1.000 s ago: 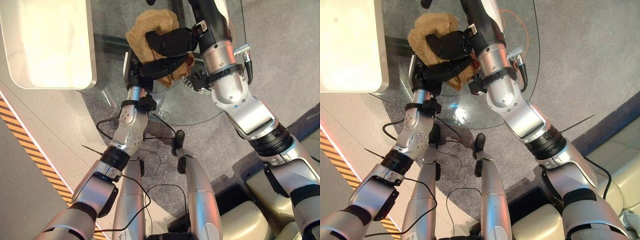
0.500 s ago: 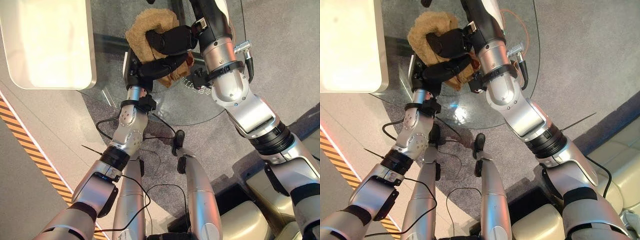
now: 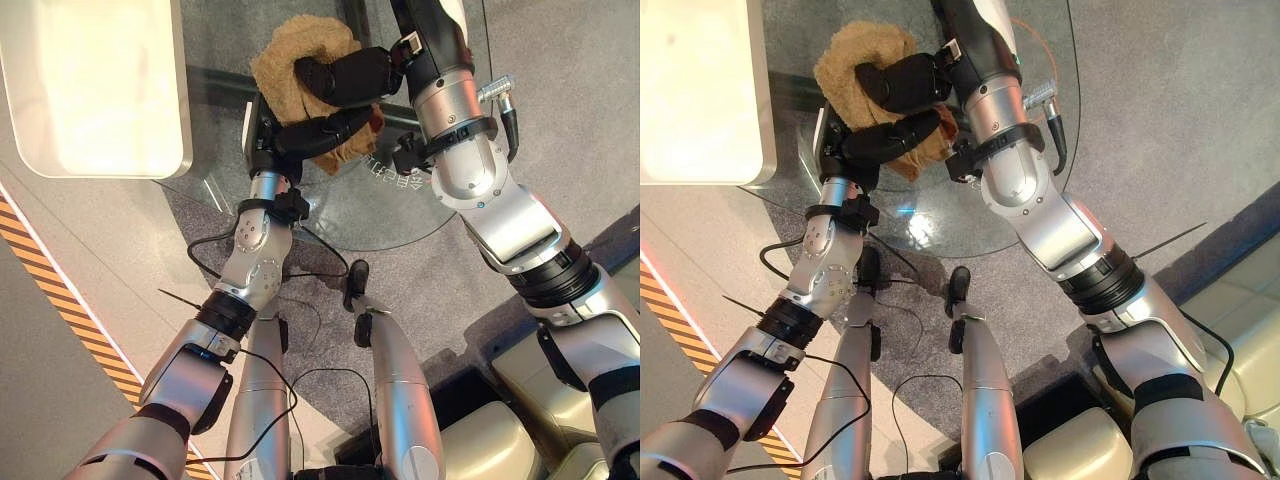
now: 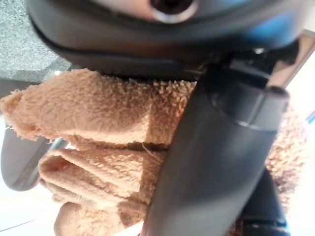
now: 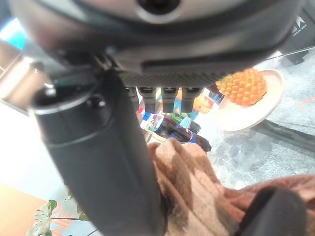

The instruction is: Wipe the table with a cloth and put it in the basket.

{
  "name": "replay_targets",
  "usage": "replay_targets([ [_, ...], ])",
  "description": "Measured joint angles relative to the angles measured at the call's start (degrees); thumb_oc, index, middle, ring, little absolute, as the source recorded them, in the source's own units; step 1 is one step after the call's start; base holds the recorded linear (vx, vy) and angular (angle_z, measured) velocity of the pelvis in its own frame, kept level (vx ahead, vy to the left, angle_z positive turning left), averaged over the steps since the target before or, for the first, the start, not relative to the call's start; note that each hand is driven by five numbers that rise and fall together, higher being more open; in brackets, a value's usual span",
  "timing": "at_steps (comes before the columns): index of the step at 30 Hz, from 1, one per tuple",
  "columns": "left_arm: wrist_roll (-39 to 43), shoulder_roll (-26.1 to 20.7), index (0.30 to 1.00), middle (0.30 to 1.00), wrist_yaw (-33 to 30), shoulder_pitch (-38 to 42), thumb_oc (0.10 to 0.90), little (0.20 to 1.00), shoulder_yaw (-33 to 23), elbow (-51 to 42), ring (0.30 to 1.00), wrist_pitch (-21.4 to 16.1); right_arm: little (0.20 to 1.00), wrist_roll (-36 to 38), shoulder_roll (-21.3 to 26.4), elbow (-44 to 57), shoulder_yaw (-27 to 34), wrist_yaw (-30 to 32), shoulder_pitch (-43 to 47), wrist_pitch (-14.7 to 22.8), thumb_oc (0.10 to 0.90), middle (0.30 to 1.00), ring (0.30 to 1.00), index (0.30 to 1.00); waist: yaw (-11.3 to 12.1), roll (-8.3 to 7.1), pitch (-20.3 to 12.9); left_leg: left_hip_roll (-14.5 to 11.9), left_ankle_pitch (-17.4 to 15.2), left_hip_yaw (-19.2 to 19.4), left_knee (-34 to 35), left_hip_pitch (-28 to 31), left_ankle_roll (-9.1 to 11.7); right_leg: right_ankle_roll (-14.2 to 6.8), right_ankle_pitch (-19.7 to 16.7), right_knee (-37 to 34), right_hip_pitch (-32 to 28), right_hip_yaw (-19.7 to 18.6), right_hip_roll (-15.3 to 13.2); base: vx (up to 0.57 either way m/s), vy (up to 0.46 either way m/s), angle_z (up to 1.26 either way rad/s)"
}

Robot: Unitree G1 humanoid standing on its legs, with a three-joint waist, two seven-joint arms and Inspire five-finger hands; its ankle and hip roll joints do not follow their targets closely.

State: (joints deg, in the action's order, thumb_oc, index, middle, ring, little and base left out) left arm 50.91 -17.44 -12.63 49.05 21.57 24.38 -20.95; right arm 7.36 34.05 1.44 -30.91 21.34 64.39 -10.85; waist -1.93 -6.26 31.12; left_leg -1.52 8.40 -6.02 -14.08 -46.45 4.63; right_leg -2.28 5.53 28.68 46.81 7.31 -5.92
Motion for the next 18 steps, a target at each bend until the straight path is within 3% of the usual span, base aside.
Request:
replay_targets([
  [18,0.0,-2.2,0.3,0.3,-0.7,0.1,0.1,0.2,-2.3,0.5,0.3,0.0,0.9,-0.5,2.1,-0.2,0.2,0.0,0.4,0.0,0.8,0.9,0.9,0.9,0.0,-0.09,0.0,0.0,0.0,-0.1,-0.2,-0.8,0.0,0.0,0.0,0.0,0.6,0.1,0.0,0.0,0.0,0.0],
])
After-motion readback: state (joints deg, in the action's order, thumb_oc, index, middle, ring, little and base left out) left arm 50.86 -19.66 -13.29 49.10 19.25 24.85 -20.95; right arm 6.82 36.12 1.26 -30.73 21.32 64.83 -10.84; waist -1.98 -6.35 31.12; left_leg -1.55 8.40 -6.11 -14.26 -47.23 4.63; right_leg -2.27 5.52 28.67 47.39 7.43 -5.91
